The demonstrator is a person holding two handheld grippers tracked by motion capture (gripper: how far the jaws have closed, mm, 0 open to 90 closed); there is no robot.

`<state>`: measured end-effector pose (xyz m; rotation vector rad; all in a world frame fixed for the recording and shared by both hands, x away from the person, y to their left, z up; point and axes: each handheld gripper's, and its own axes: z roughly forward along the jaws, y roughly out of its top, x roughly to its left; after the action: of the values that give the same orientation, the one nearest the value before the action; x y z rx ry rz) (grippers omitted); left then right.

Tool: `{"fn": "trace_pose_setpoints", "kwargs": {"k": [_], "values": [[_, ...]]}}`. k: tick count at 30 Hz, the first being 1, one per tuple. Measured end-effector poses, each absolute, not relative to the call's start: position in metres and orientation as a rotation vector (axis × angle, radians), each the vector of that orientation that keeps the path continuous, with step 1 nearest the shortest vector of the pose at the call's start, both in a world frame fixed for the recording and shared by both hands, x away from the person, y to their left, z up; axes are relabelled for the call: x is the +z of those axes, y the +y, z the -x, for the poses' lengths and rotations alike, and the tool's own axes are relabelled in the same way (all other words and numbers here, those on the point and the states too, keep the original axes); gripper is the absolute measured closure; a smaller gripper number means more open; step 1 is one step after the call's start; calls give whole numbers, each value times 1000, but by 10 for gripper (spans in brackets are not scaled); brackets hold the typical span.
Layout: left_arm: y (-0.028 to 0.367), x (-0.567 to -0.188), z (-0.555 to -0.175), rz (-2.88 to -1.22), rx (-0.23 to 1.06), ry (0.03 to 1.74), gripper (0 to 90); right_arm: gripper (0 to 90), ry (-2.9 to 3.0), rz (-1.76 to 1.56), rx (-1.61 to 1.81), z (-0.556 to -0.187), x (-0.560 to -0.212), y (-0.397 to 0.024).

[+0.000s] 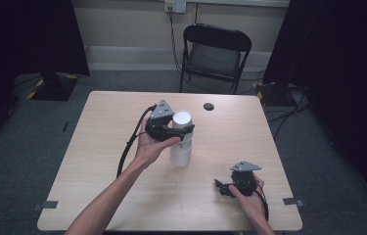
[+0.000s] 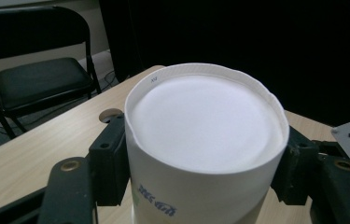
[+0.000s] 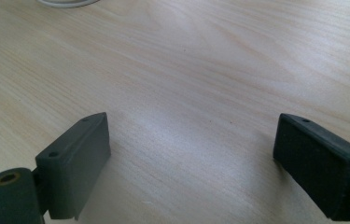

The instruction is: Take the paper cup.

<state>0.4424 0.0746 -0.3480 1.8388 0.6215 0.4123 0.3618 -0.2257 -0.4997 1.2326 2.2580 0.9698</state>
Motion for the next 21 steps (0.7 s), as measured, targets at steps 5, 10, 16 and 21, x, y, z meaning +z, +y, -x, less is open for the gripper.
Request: {"fn": "trace_pose_setpoints", "kwargs": {"k": [5,10,16,21], "values": [[74,-345,-440,-1844,442,615,340,105,2258,-1232,970,-362,-500,-226],[78,-340,-439,-1808,469,630,342,105,2258,-1232,970,-362,-500,-226],[80,-334,-439,-1787,457,625,347,105,2258,-1232,970,-362,-500,-226],[83,-326,-436,-1764,453,613,352,105,2257,-1233,970,-362,-500,-226]]}}
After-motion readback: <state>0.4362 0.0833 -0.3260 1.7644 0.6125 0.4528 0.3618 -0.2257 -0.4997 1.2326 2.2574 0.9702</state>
